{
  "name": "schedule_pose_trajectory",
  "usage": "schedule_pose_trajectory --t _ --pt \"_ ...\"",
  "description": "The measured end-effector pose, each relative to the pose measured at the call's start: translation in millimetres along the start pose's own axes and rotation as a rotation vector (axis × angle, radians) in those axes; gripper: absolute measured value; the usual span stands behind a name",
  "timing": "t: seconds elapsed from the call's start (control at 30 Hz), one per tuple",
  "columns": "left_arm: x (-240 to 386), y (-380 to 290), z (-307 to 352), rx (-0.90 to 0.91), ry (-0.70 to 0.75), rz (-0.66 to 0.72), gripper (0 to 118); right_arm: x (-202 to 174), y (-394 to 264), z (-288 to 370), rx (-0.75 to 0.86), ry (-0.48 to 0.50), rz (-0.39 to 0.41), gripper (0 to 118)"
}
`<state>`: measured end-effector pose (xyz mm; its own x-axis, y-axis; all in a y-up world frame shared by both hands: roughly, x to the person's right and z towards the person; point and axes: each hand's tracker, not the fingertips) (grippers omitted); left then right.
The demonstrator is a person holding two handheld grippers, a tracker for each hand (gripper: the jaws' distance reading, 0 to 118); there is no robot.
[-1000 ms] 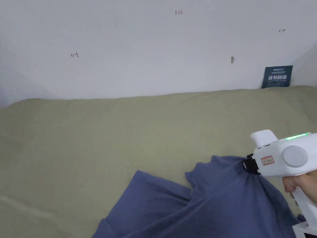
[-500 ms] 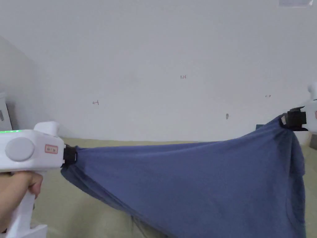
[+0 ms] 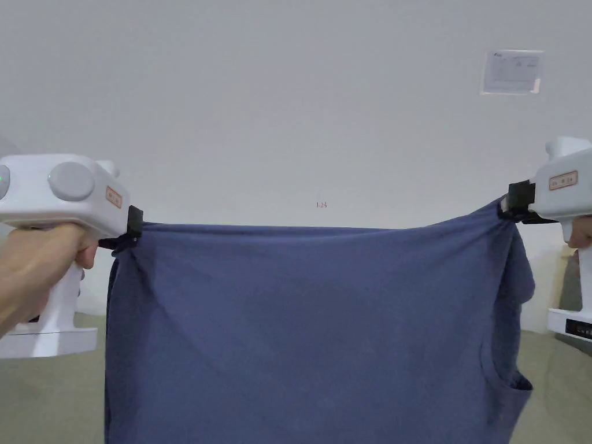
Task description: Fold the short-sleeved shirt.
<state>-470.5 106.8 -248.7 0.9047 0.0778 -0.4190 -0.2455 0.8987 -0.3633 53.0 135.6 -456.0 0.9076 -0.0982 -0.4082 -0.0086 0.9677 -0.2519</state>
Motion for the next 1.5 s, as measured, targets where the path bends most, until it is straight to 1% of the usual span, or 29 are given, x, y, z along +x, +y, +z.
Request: schedule_pose_trajectory --t 0.1,0.43,0.47,0.57,0.6,0.63,0.67,0.73,0.83,0.93,0.97,1.0,1.03,1.07,1.17,1.23,1.27,1.3,1.33,1.37,1.4,1.43,1.47,1.5 --pt "5 16 -18 0.019 0.031 -0.032 3 2 9 -24 0.000 -0.007 -0.011 3" --pt "25 54 -96 0.081 0.099 -0.047 3 -1 35 -108 0.018 -0.055 0.033 3" --pt "27 59 -104 0.074 0.116 -0.066 3 0 39 -117 0.027 -0.060 0.034 3" --pt "29 68 -129 0.089 0.126 -0.045 3 0 48 -140 0.048 -0.062 0.029 3" --pt "33 73 -136 0.072 0.142 -0.060 3 -1 50 -149 0.050 -0.064 0.030 3" --pt "34 74 -141 0.085 0.142 -0.054 3 -2 52 -155 0.049 -0.067 0.034 3" --pt "35 75 -150 0.094 0.157 -0.064 3 -4 53 -161 0.056 -0.073 0.058 3" --pt "39 74 -165 0.097 0.186 -0.112 3 -6 51 -172 0.060 -0.077 0.066 3" --pt "39 67 -190 0.113 0.186 -0.096 3 -5 42 -195 0.055 -0.087 0.062 3" --pt "41 51 -210 0.111 0.197 -0.087 3 -5 30 -216 0.034 -0.090 0.076 3" --pt "39 44 -220 0.094 0.195 -0.094 3 -6 21 -223 0.011 -0.104 0.103 3" --pt "38 35 -228 0.083 0.192 -0.096 3 -5 11 -228 0.010 -0.098 0.101 3" --pt "36 27 -235 0.059 0.199 -0.106 3 -3 2 -233 -0.011 -0.088 0.120 3" --pt "33 14 -242 0.054 0.185 -0.095 3 -2 -12 -236 -0.017 -0.102 0.124 3" --pt "28 -25 -258 -0.014 0.161 -0.103 3 6 -60 -240 -0.078 -0.090 0.073 3" --pt "24 -59 -260 -0.031 0.151 -0.109 3 7 -98 -238 -0.145 -0.086 0.114 3" --pt "22 -77 -256 -0.043 0.133 -0.123 3 7 -117 -233 -0.202 -0.082 0.158 3" --pt "20 -94 -254 -0.073 0.125 -0.140 3 9 -140 -223 -0.218 -0.050 0.152 3" --pt "16 -109 -251 -0.091 0.122 -0.134 3 10 -158 -215 -0.222 -0.063 0.137 3" --pt "11 -128 -245 -0.116 0.107 -0.131 3 11 -180 -200 -0.268 -0.050 0.139 3" --pt "6 -146 -234 -0.140 0.099 -0.124 3 13 -202 -186 -0.273 -0.047 0.129 3" --pt "2 -163 -226 -0.165 0.088 -0.127 3 14 -221 -171 -0.322 -0.049 0.129 3" --pt "-1 -186 -213 -0.199 0.094 -0.171 3 15 -243 -150 -0.324 -0.023 0.121 3" --pt "-4 -200 -205 -0.208 0.092 -0.187 3 15 -258 -138 -0.336 -0.036 0.115 3"
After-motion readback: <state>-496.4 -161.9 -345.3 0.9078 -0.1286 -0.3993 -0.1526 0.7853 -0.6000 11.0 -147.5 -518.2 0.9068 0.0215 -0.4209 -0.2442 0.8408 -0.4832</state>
